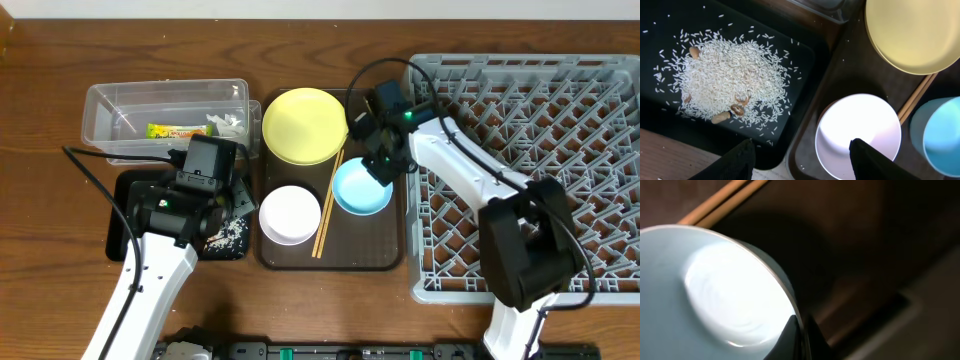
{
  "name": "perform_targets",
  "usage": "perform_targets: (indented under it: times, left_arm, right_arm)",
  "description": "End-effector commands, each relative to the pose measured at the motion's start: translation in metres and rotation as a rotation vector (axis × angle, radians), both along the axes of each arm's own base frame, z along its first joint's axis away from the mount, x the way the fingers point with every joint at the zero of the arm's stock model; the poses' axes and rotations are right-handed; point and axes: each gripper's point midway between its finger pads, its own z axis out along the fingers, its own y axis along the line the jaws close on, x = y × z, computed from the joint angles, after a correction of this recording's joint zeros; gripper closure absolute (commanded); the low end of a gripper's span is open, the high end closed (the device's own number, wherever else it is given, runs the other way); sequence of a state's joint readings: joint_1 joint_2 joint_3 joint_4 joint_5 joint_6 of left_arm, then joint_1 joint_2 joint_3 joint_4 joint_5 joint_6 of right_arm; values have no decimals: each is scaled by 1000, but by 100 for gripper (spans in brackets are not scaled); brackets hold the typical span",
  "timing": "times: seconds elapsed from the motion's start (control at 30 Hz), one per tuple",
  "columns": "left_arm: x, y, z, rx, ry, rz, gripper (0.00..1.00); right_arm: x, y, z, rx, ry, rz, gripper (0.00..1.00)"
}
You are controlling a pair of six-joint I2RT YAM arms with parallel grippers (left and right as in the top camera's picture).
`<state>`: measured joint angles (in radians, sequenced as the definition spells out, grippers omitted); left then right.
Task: Sort waste into correct bins and load items into the dishwasher rack
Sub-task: 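Carry the light-blue bowl into the back of the dish rack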
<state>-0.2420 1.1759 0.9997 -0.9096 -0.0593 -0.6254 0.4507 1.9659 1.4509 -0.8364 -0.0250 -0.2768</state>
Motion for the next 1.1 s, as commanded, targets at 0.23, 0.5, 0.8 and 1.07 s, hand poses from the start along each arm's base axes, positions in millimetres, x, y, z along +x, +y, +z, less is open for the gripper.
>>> perform_targets:
  times: [0.23, 0.5, 0.8, 1.07]
  left_arm:
    - [2, 4, 5, 10, -17, 16, 36]
    - [2, 4, 5, 10, -17, 16, 36]
    - [2, 4, 5, 10, -17, 16, 36]
    - [2, 4, 5, 10, -17, 16, 36]
  right_arm:
    - [72, -69, 173, -67, -583, -289, 99]
    - [93, -165, 238, -493, -894, -572, 99]
    - [115, -186, 199, -660, -879, -651, 99]
    - [127, -177, 136, -724, -788, -611, 99]
